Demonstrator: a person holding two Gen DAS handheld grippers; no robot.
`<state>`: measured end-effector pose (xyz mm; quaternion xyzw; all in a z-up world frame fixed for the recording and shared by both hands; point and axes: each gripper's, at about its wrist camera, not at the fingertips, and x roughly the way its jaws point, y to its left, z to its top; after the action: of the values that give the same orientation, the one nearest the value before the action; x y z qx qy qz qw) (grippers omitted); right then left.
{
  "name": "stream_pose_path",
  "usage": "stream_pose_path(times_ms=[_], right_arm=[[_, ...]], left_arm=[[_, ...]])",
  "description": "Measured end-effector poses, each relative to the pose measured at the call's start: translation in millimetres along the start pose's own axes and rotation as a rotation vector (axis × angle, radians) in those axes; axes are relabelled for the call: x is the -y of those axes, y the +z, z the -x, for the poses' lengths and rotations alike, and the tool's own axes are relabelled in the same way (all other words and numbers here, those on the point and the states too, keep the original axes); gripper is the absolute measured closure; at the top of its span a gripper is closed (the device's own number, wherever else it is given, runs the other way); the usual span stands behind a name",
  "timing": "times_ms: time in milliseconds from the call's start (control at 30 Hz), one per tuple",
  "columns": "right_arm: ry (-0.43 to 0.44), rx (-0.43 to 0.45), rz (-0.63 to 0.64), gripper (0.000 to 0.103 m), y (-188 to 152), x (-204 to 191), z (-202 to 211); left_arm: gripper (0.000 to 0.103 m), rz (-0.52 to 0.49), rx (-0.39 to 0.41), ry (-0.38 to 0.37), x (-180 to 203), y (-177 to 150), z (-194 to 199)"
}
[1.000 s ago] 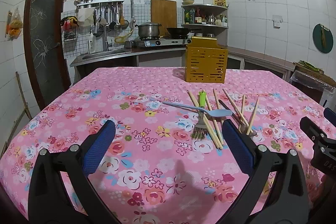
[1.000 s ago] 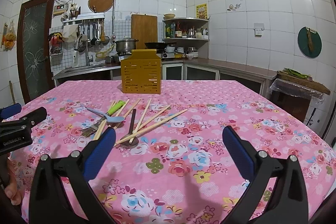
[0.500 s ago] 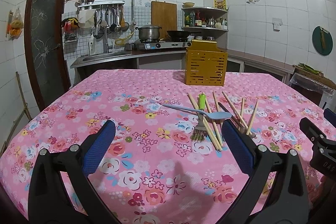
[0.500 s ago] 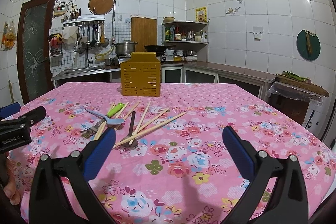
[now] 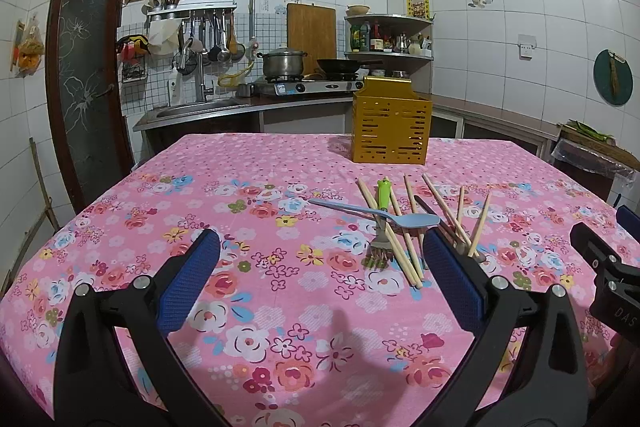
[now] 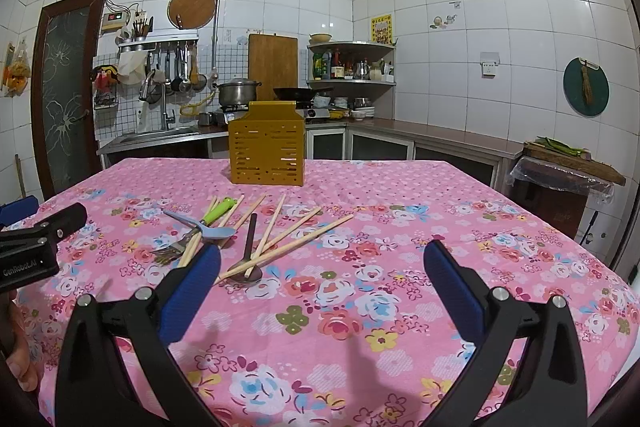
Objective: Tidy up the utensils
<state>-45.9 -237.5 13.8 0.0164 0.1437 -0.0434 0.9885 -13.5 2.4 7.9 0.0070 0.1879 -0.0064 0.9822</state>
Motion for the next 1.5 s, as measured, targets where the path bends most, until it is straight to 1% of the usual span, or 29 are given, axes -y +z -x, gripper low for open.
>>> stream_pose_path(times_ms=[1167,1367,1500], right_arm=[[-0.003,0.000,0.001,0.004,0.5,0.5,0.0],[-0.001,0.002,-0.002,0.004,1.6,2.2,-0.1],[0.004,-0.006,-0.005,0.004,4.6,5.1,-2.2]], left_arm=[[0.005,0.002,0.000,0.000,0.1,-1.2,0.0],[0.005,-0.001,-0.016,0.000,1.3,-2.0,-2.6],[0.005,-0.004,-0.041,0.000,1.6,-0.8,-7.4]])
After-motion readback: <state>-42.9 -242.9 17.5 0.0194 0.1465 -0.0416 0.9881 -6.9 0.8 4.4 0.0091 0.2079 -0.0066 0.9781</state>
